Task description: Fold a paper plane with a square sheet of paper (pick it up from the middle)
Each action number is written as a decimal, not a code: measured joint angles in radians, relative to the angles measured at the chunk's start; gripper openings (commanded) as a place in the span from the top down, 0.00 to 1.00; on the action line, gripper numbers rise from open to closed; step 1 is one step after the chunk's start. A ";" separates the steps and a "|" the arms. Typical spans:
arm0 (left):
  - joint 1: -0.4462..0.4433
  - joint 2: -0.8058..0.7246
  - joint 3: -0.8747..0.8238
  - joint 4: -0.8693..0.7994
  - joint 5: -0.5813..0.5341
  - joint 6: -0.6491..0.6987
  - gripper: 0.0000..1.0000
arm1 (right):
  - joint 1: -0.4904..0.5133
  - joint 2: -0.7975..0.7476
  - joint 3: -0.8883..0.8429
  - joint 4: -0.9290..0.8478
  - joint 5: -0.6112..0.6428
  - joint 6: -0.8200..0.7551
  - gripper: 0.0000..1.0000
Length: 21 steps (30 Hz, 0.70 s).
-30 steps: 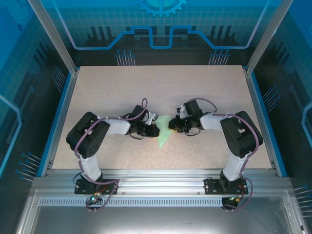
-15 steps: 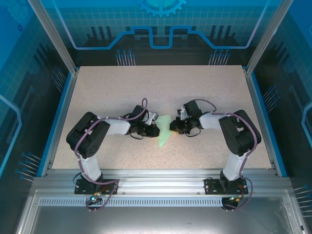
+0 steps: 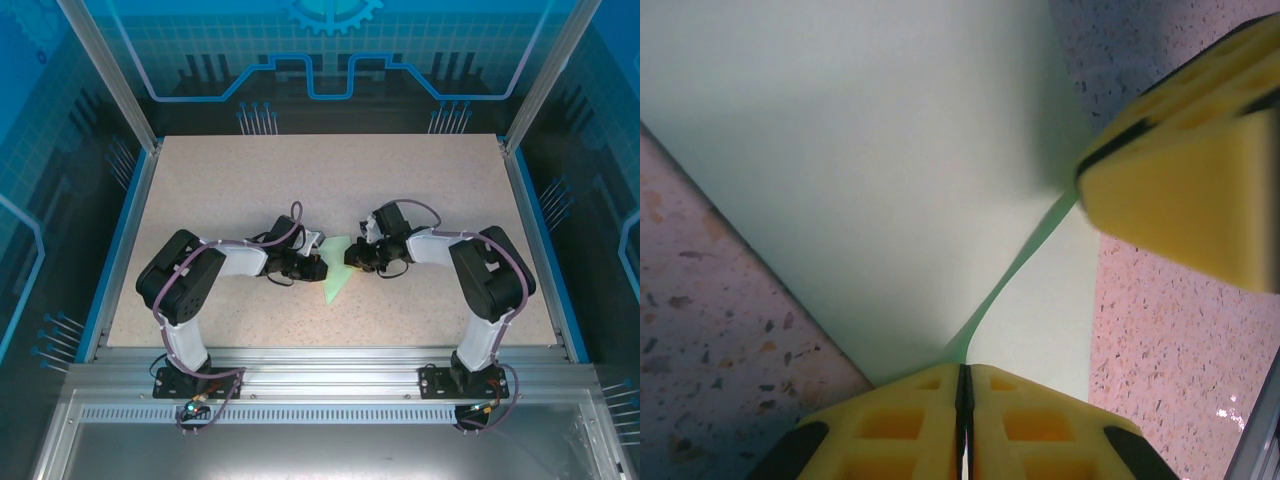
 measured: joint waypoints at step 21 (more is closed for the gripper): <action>0.000 0.001 0.001 0.000 0.004 0.000 0.86 | 0.135 -0.087 -0.093 0.096 0.005 0.108 0.83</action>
